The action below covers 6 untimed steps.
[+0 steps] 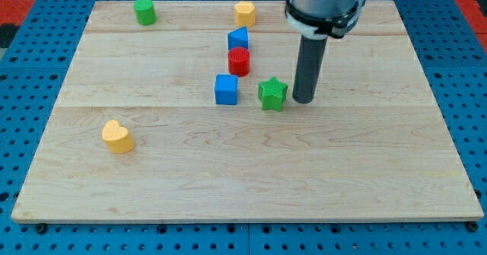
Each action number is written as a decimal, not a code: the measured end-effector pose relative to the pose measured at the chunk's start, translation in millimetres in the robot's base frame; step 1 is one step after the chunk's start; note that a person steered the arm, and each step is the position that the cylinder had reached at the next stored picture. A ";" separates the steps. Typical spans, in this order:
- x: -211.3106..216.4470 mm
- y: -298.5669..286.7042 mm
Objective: Move green star diagonally to the left of the blue cube
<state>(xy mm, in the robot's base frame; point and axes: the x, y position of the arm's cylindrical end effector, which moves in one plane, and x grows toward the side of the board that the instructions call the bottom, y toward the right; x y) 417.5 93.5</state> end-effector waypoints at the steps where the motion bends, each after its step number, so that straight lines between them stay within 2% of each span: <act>1: -13.5 -23.7; 3: 48.1 -65.0; 5: 52.6 -79.7; 6: 52.6 -115.4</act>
